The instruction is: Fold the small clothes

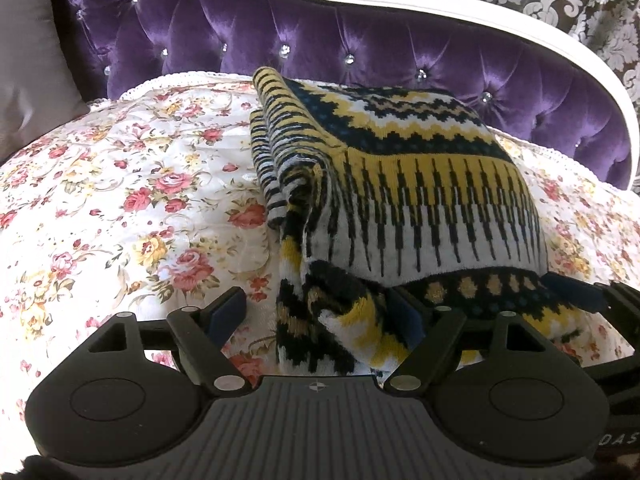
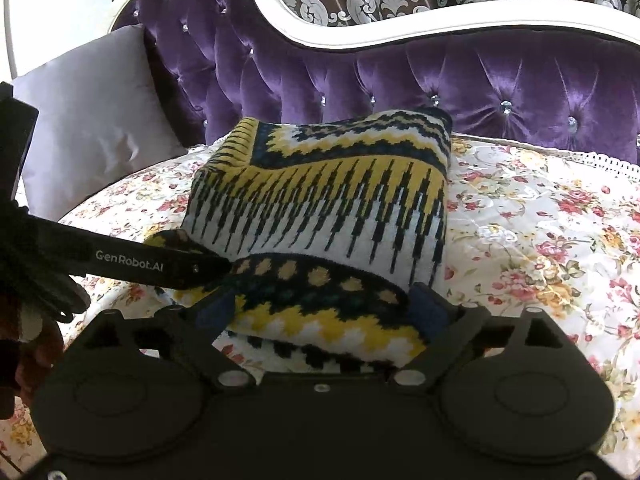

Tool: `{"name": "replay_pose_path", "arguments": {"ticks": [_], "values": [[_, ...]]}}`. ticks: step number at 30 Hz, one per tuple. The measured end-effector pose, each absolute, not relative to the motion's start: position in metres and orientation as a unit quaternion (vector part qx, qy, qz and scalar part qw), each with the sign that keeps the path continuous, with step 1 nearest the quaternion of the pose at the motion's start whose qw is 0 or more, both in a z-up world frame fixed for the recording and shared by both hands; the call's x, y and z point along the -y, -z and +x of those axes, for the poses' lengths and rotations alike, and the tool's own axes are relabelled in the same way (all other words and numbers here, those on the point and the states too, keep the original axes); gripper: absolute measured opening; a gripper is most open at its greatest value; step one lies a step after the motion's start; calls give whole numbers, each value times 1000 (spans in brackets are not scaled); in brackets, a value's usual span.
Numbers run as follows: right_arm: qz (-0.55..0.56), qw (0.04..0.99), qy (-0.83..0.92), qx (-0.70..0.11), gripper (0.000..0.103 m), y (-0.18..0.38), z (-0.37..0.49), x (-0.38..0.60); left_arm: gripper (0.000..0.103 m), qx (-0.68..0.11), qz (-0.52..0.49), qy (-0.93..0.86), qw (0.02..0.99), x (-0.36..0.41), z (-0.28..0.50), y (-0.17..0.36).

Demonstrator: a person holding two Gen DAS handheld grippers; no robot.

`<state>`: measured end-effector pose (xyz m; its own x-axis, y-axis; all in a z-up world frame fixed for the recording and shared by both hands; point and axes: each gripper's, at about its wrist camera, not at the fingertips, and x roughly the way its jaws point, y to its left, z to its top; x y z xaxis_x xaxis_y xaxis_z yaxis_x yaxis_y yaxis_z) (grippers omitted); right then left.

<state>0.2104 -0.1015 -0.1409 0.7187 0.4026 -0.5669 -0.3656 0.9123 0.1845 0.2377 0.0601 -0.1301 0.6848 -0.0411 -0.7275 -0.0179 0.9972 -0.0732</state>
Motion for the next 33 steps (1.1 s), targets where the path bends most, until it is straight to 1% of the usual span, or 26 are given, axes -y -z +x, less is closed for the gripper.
{"name": "replay_pose_path", "arguments": {"ticks": [4, 6, 8, 17, 22, 28, 33], "values": [[33, 927, -209, -311, 94, 141, 210, 102, 79, -380, -41, -4, 924, -58, 231, 133], [38, 926, -214, -309, 96, 140, 209, 104, 79, -370, -43, -7, 928, -58, 228, 134], [49, 924, -223, -308, 99, 140, 210, 107, 79, -362, -45, -11, 931, -57, 225, 135], [86, 918, -241, -303, 102, 139, 210, 118, 79, -318, -56, -33, 946, -53, 209, 141], [97, 915, -251, -300, 102, 136, 208, 123, 79, -331, -65, -19, 941, -58, 209, 136], [132, 908, -272, -289, 102, 114, 212, 137, 77, -348, -80, -2, 934, -65, 206, 130], [147, 914, -269, -267, 102, 88, 223, 154, 77, -329, -96, -19, 939, -81, 194, 115]]}}
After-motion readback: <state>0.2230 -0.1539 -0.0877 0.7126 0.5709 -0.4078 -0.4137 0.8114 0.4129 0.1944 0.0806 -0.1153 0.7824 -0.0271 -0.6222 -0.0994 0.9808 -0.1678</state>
